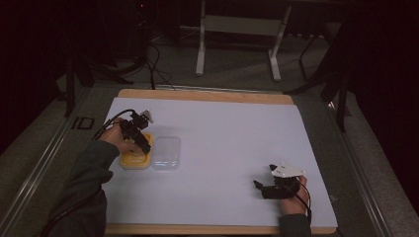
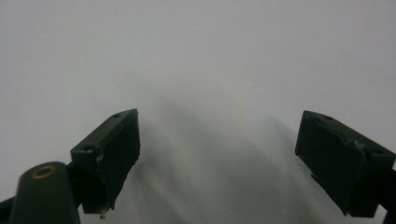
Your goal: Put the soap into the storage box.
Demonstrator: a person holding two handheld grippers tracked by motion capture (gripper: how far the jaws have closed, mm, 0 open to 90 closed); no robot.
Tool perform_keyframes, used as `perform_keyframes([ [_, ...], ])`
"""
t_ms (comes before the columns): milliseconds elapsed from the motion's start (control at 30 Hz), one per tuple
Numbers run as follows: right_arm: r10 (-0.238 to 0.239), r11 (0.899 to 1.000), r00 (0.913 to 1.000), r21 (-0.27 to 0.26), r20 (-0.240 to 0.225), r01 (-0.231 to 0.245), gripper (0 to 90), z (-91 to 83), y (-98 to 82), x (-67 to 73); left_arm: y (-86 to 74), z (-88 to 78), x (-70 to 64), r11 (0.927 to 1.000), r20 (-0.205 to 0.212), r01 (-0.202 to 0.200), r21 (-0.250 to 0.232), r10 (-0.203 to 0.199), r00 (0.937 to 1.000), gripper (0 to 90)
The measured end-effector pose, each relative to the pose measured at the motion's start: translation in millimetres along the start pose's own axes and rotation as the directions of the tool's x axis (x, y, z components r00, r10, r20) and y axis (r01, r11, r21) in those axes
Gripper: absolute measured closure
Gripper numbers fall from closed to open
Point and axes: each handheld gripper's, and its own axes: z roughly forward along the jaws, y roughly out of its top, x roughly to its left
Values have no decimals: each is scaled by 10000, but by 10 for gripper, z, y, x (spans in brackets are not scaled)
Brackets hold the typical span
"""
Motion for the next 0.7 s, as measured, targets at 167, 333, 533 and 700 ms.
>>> perform_keyframes([
  [167, -2, 10000, 10000, -7, -11, 2, 138, -1, 0, 0, 2, -54, -41, 9996, -125, -258, -119, 257, 9996, 125],
  [333, 1, 10000, 10000, -3, -8, -1, 138, 0, 0, 0, 1, -105, -97, 9974, -506, -697, -170, 687, 9964, 148],
  [533, 3, 10000, 10000, 2, -3, -3, 138, 0, 0, 0, -4, -151, -155, 9930, -537, -1137, -334, 1118, 9923, 197],
  [700, -1, 10000, 10000, 5, 0, 1, 138, 0, 0, 1, -6, -199, -205, 9886, -564, -1407, -532, 1377, 9889, 232],
])
